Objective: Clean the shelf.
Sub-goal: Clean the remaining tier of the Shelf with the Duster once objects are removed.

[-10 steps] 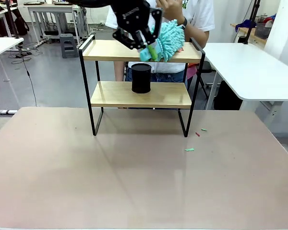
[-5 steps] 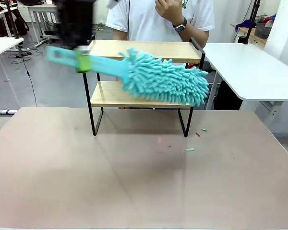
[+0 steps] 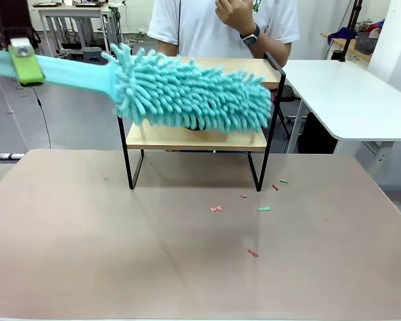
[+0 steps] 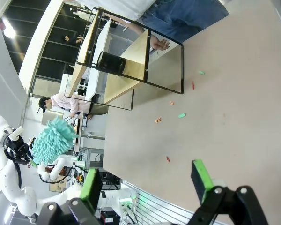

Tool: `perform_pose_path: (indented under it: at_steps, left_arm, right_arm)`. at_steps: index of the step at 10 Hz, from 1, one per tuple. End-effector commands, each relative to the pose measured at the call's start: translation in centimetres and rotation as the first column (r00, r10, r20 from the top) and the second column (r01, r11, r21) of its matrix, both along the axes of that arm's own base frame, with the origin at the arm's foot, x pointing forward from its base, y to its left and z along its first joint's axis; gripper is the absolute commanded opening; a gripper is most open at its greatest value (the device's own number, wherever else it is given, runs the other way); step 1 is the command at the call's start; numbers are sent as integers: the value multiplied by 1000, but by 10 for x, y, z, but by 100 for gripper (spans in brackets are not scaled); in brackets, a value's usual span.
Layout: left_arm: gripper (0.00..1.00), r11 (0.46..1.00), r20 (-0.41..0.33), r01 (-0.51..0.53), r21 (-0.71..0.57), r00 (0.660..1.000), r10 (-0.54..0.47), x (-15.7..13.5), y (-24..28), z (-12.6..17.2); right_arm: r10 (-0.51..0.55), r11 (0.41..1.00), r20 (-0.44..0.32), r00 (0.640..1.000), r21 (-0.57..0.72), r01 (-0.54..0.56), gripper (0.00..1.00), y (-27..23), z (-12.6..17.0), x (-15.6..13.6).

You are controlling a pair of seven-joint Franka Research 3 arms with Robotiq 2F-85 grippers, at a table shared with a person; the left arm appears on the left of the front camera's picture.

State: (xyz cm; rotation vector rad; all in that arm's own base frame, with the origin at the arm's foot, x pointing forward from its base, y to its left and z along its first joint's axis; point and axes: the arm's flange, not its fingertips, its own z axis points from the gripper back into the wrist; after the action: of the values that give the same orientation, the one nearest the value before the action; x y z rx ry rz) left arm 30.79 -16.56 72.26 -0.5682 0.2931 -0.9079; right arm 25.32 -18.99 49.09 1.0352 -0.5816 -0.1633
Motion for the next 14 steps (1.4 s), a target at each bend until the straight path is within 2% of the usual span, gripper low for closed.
perform_pose_path:
  at_steps: [1,2,3,4,5,6,7,8,9,10,14]
  left_arm:
    - [13,956,7,-214,-199,975,220,-11,74,8]
    - [13,868,18,-396,-298,907,420,-16,131,15]
    - [13,673,6,-630,-387,729,685,-23,193,12]
    - [13,512,-98,-748,-422,599,795,-30,245,-4]
    - [13,439,-243,-784,-440,574,782,-39,277,-29]
    - [13,298,-334,-852,-430,456,825,-39,298,-62]
    - [13,148,-370,-905,-400,307,877,-23,309,-92]
    - [13,25,-317,-949,-316,131,939,5,317,-127]
    - [13,34,-319,-956,-292,131,939,35,313,-155]
    - [13,281,-299,-909,-306,372,879,-29,357,-110]
    - [13,281,-299,-909,-306,372,879,-29,357,-110]
  right_arm:
    - [4,1000,33,999,3,-4,100,1,3,3]
    - [4,1000,33,999,3,-4,100,1,3,3]
    - [4,1000,33,999,3,-4,100,1,3,3]
    - [4,1000,33,999,3,-4,100,1,3,3]
    - [4,1000,33,999,3,-4,100,1,3,3]
    - [4,1000,33,999,3,-4,100,1,3,3]
    - [4,1000,33,999,3,-4,100,1,3,3]
    - [4,1000,33,999,3,-4,100,1,3,3]
    - [4,1000,33,999,3,-4,100,1,3,3]
    - [4,1000,33,999,3,-4,100,1,3,3]
    - [4,1000,33,999,3,-4,100,1,3,3]
